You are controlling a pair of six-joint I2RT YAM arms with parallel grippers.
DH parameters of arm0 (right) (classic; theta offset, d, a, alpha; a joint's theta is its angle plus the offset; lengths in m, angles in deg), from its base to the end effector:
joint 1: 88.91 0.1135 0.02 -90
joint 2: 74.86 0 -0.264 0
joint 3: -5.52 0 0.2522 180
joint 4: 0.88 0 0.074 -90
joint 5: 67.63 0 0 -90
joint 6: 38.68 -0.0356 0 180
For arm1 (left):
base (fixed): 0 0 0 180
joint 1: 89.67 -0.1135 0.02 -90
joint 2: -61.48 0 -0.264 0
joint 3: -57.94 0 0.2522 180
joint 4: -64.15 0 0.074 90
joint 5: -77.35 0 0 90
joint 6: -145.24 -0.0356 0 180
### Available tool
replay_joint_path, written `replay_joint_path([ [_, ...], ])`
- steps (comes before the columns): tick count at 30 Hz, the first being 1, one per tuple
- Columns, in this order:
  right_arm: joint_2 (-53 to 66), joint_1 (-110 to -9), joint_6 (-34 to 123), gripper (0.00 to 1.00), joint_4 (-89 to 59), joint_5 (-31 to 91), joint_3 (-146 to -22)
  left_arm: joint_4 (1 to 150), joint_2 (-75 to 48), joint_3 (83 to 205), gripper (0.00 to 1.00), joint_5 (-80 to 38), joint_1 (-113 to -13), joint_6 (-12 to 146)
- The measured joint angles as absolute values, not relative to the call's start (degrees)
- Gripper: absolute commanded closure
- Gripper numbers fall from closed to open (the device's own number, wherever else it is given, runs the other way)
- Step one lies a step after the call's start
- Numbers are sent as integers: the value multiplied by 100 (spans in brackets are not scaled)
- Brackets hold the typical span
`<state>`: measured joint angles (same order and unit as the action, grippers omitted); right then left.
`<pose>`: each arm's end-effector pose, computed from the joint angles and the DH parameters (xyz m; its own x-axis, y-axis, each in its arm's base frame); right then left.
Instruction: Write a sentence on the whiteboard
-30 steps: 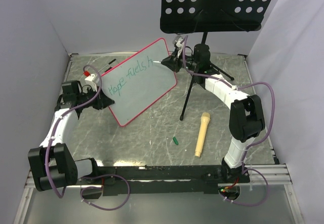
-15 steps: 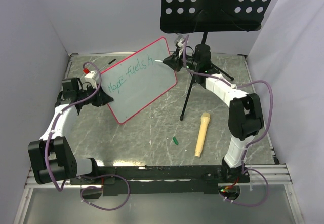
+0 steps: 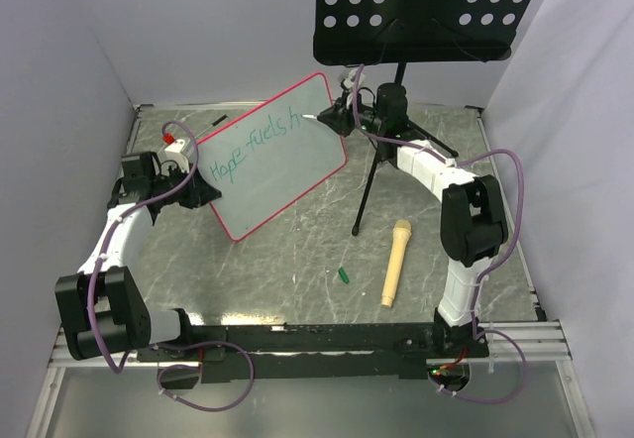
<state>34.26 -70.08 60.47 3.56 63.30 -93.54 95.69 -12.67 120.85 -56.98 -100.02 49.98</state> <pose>0.4233 0.1690 0.3090 0.0454 -0.1115 -0.9927 -0.8647 0.4932 -0.0949 0.2684 0.0237 0.2507 -0.6308 -0.0486 -0.7744 0.4357 0.8037 -0.4053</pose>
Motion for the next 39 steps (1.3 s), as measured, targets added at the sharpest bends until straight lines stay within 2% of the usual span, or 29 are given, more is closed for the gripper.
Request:
replay_joint_path([
  [39, 3555, -6965, 6172, 100, 117, 5912, -9564, 9541, -1315, 12087, 99, -5676, -10002, 5134],
])
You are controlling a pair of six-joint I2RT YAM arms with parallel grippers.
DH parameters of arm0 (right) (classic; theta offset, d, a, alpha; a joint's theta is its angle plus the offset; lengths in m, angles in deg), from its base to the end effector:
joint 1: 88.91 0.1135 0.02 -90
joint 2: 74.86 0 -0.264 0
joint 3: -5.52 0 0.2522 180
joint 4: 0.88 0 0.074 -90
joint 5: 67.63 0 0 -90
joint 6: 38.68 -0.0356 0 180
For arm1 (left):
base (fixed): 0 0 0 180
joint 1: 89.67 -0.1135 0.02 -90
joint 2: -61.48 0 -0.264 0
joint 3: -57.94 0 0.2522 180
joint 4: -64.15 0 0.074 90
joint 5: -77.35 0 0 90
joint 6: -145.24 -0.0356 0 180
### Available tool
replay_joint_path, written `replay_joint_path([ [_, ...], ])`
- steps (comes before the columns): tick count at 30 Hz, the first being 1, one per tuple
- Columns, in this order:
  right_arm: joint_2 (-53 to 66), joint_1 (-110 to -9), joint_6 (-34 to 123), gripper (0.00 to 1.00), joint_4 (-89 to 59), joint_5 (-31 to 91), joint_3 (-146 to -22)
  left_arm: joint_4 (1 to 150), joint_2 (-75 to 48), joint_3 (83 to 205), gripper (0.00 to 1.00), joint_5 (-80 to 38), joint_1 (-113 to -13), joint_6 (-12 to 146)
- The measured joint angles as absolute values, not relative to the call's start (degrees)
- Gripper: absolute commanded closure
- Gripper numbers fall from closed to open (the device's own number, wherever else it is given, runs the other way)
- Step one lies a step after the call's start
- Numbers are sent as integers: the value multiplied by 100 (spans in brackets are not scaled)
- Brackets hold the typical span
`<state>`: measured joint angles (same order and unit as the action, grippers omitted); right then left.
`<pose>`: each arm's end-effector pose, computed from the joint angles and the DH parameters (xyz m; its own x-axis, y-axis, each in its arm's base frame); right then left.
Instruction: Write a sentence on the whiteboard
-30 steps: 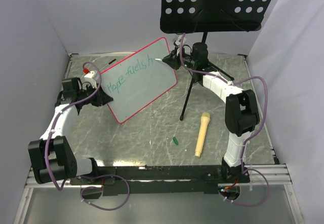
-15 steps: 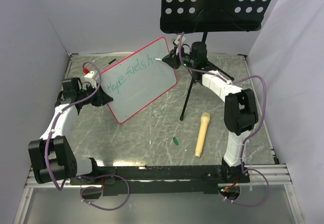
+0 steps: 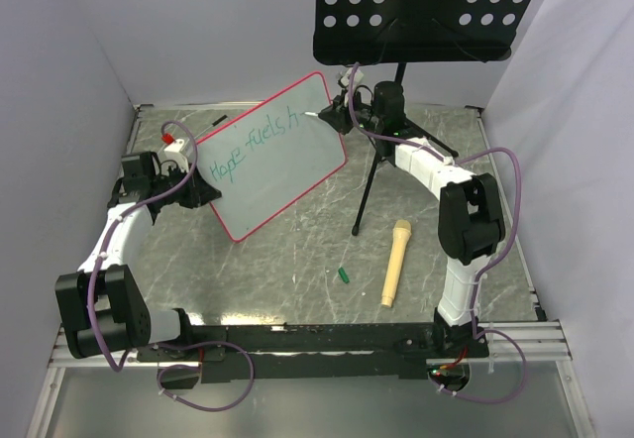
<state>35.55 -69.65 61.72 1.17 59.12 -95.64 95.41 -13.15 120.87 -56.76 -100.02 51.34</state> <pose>0.4298 0.1727 0.3075 0.0325 -0.1419 -0.9894 -0.8325 0.5439 -0.1053 0.2699 0.0241 0.2491 -0.6435 -0.0679 -0.7624 0.4168 0.8043 -0.4235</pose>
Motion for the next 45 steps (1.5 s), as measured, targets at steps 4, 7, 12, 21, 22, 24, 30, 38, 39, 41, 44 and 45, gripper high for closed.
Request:
replay_joint_path([
  [4, 3555, -6965, 6170, 100, 117, 5897, -9568, 9541, -1315, 12087, 99, -5672, -9999, 5140],
  [7, 3555, -6965, 6167, 100, 115, 5890, -9575, 9536, -1326, 12087, 99, -5672, -9997, 5143],
  [12, 3555, -6965, 6167, 100, 124, 5873, -9642, 9532, -1335, 12087, 99, -5672, -9995, 5147],
  [21, 3555, -6956, 6167, 100, 111, 5879, -9677, 9532, -1337, 12087, 99, -5674, -9991, 5153],
  [22, 3555, -6954, 6167, 100, 106, 5879, -9688, 9532, -1337, 12087, 99, -5672, -9991, 5153],
  [24, 3568, -6945, 6167, 100, 85, 5882, -9738, 9532, -1337, 12087, 99, -5672, -9991, 5153],
  [30, 3644, -6917, 6159, 100, 47, 5901, -9867, 9532, -1337, 12087, 99, -5672, -9991, 5164],
  [38, 3714, -6879, 6148, 100, -31, 5947, -9999, 9519, -1361, 12087, 99, -5672, -9980, 5206],
  [39, 3716, -6875, 6148, 100, -49, 5949, -10005, 9516, -1363, 12087, 99, -5672, -9980, 5208],
  [41, 3719, -6864, 6148, 100, -60, 5962, -10007, 9516, -1363, 12087, 99, -5672, -9980, 5208],
  [44, 3719, -6849, 6146, 100, -77, 6004, -10007, 9516, -1363, 12087, 99, -5672, -9980, 5208],
  [45, 3719, -6844, 6146, 100, -82, 6017, -10007, 9516, -1363, 12087, 99, -5672, -9980, 5208],
])
